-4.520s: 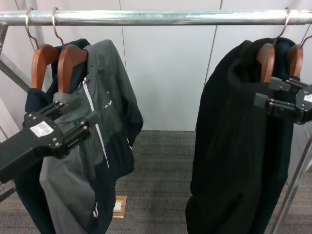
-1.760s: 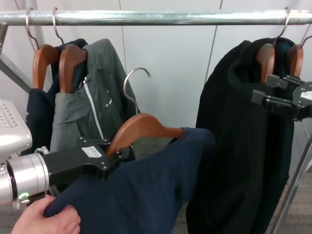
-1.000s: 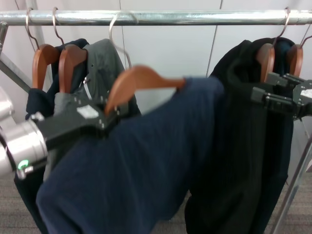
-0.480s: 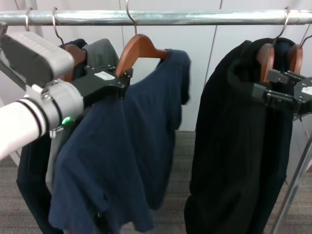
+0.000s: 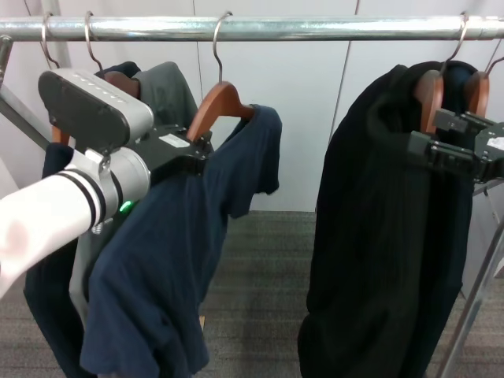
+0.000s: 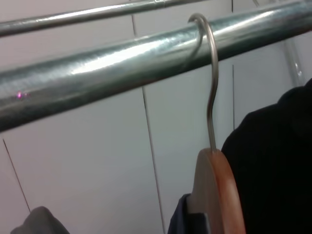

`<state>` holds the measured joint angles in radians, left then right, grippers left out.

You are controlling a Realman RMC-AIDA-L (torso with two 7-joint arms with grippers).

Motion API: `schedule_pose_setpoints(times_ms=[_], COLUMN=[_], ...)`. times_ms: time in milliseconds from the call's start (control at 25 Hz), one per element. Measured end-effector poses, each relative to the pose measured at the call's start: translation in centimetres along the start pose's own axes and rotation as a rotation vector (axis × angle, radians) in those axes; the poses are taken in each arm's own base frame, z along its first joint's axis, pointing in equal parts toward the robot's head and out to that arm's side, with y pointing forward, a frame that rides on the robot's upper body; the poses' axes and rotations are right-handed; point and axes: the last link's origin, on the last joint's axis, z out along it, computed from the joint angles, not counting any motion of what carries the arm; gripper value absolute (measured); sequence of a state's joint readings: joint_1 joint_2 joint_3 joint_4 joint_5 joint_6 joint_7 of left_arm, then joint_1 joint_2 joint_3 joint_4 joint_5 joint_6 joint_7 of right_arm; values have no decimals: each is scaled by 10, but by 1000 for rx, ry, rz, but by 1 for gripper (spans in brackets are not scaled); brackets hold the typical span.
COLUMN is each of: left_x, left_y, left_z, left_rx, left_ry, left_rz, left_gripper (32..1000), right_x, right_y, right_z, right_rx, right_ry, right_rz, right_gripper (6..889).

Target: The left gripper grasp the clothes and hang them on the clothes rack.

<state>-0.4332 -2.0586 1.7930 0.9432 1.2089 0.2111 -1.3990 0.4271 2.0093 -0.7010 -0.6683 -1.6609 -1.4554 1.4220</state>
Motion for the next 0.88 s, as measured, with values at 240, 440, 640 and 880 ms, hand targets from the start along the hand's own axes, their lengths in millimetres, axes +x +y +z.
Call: schedule_pose_setpoints(times_ms=[240,440,640,880], left_x=[0,1,13,28], left_y=[2,9,6,-6], left_z=[-2,-4,-21,-70], left_rx=[-12,-63,-82,-185], left_ry=[6,16,90,240], left_rz=[-12,-4,-34,-111], left_gripper=[271,287,372,567], right_x=[3,4,4,5], right_y=[0,0,0,-1], right_z=[0,0,-1,-4], right_rx=[1,2,4,10], right_ry=[1,0,0,3], right_rz=[-1,-3,-2,3], right_gripper=[822,822,822,822])
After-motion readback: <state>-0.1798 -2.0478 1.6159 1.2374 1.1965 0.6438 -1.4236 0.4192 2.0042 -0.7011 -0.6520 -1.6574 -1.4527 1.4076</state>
